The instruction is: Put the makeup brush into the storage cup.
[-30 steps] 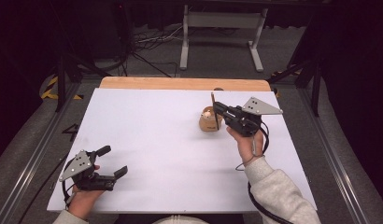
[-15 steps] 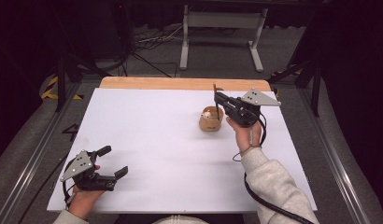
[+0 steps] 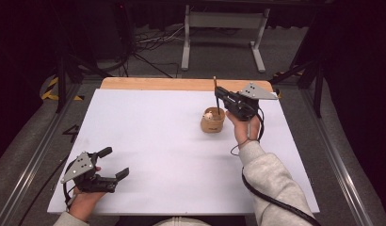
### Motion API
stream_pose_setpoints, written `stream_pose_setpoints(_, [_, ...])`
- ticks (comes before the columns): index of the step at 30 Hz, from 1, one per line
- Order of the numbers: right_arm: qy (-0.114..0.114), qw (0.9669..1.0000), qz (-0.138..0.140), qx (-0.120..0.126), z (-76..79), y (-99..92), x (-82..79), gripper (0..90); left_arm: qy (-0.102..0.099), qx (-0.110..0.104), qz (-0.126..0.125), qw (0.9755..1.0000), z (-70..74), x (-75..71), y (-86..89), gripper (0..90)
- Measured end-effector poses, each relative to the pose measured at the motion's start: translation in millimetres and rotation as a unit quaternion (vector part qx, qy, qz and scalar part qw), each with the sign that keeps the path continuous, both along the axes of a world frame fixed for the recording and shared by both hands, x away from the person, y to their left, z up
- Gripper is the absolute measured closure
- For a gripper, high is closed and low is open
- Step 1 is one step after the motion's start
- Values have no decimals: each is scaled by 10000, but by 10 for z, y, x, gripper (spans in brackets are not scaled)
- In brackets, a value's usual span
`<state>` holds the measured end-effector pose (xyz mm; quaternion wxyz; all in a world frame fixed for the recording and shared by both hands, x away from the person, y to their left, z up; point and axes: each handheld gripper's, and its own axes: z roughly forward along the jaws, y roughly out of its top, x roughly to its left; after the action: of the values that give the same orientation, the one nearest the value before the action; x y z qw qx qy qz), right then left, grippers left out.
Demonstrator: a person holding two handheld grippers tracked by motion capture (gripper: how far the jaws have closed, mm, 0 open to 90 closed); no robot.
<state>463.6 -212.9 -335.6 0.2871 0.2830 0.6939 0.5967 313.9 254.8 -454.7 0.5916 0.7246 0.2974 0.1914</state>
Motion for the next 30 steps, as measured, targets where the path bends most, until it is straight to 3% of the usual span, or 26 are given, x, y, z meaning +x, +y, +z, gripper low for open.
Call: stream_pose_setpoints(30, [63, 9998, -88, 169, -392, -44, 186, 834, -1, -13, -5, 10000, 3, -3, 0, 4])
